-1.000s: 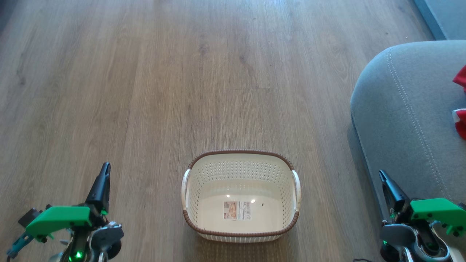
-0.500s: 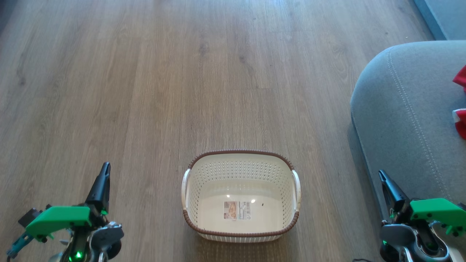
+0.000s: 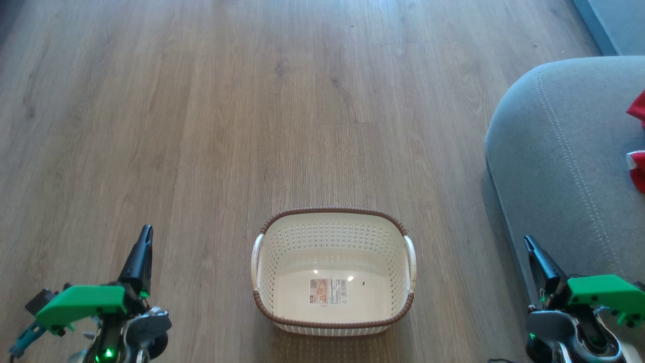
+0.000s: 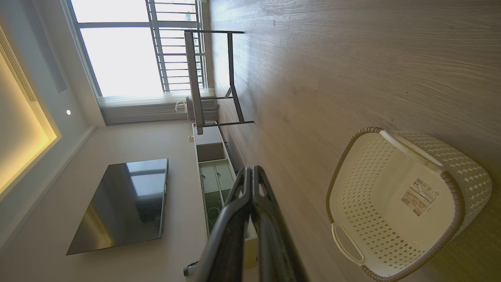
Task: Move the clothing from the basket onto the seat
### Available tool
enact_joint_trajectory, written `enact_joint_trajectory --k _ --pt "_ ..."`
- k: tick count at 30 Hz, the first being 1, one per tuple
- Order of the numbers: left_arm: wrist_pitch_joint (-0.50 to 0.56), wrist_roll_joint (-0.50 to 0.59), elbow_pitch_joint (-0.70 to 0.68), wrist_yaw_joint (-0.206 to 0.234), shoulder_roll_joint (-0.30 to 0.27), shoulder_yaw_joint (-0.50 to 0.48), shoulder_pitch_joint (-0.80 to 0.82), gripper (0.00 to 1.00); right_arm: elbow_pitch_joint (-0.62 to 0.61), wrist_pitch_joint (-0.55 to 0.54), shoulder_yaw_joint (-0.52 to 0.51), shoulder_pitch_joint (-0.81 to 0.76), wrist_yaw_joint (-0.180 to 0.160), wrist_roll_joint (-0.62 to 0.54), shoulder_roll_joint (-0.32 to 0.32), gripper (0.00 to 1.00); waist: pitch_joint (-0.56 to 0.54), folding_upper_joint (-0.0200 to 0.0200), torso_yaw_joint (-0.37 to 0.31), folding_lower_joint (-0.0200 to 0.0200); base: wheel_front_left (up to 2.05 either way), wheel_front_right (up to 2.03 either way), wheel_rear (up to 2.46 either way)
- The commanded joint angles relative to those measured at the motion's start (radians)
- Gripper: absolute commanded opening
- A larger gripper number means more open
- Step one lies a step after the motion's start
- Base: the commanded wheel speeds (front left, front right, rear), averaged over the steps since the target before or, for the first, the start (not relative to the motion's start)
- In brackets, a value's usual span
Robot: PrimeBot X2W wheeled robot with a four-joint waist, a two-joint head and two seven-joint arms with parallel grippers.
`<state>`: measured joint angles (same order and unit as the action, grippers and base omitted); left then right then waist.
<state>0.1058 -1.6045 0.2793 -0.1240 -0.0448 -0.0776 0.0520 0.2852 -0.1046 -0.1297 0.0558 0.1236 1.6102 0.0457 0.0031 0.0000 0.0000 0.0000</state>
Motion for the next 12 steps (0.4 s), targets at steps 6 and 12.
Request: enact_joint_trajectory --k 6,12 --pt "0.007 -0.004 -0.034 -0.007 -0.005 -0.036 0.056 0.00 -0.040 -0.008 0.016 0.052 0.007 -0.001 0.006 0.00 0.000 0.0000 0.000 0.0000 0.00 0.00 0.00" --pt "0.007 -0.004 -0.034 -0.007 -0.005 -0.036 0.056 0.00 -0.040 -0.008 0.016 0.052 0.007 -0.001 0.005 0.00 0.000 0.0000 0.000 0.0000 0.00 0.00 0.00"
